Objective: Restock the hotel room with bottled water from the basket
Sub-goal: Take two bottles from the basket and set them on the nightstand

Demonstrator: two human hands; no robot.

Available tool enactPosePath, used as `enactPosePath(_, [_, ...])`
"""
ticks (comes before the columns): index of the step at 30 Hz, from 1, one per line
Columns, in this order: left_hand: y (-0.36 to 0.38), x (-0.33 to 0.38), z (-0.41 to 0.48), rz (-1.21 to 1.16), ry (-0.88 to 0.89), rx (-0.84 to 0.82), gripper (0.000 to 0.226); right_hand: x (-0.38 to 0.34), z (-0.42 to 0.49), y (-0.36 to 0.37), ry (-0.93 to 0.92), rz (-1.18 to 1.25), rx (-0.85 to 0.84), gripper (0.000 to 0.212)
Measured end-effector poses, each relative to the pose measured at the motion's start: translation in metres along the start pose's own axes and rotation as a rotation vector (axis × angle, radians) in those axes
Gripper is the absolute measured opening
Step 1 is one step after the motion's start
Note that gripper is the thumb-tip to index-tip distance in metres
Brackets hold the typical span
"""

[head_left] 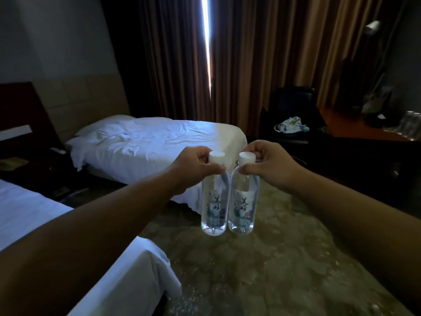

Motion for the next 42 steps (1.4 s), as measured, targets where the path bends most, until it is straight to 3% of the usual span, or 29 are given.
enactPosePath(10, [0.024,0.011,0.11,-0.115,-0.016,0.071,0.015,0.08,0.11,-0.036,-0.052,-0.024,-0.103,0.031])
enactPosePath(19, [0.002,-0.042,0.181,0.087,-0.092,0.104,0.017,0.137,0.178,0.019,-0.085,-0.064,-0.281,0.034])
enactPosePath(29, [-0.096,-0.103,0.301,0.273,-0.173,0.121,0.029,0.188,0.316,0.124,-0.113,-0.086,-0.378,0.036])
enactPosePath(42, [-0.243,-0.17,0.412,0.157,-0.268,0.288,0.029,0.204,0.485,0.258,-0.196,-0.028,-0.45,0.036])
Point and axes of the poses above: each hand's wrist, its own z-axis towards the middle knuckle, its own y-axis out of the palm, x = y × z, the point moved 8 cm from there along z, towards the middle knuckle, and after that the axes turned 14 degrees about -y, right-handed, at the moved point
